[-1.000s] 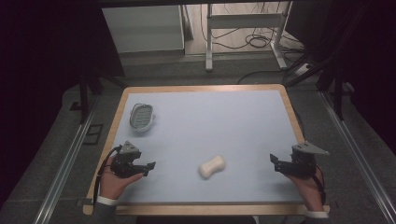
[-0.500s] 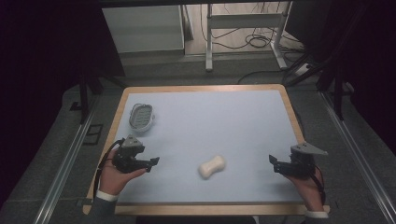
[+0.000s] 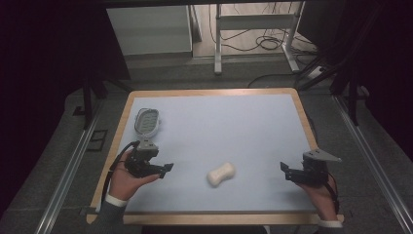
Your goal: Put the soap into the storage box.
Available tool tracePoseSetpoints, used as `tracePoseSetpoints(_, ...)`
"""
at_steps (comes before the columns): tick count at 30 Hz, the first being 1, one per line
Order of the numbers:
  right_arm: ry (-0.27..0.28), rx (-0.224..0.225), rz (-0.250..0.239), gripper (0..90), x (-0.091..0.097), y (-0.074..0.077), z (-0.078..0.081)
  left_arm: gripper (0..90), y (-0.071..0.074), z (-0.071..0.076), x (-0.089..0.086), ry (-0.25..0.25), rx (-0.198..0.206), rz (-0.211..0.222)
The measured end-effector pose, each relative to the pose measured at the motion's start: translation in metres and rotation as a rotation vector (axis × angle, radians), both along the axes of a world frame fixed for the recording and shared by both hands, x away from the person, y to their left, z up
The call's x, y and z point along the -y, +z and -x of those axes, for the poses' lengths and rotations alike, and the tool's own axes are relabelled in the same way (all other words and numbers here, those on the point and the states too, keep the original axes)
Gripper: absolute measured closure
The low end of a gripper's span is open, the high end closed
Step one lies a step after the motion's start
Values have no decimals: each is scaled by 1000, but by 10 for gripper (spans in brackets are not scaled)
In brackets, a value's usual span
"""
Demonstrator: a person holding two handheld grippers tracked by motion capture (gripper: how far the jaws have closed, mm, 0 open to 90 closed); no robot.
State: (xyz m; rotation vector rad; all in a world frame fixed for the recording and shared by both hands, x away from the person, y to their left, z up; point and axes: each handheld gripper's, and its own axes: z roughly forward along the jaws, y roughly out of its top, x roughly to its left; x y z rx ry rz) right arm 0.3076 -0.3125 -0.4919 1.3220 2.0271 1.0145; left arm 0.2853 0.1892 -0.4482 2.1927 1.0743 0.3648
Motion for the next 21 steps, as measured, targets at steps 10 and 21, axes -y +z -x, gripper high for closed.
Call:
tracePoseSetpoints(10,-4,0,6,86,0,-1,-1,252,-2,-3,18,-37,-19,-16)
tracePoseSetpoints(21,-1,-3,14,86,-1,-2,-1,252,2,-7,47,-98,-12,-35)
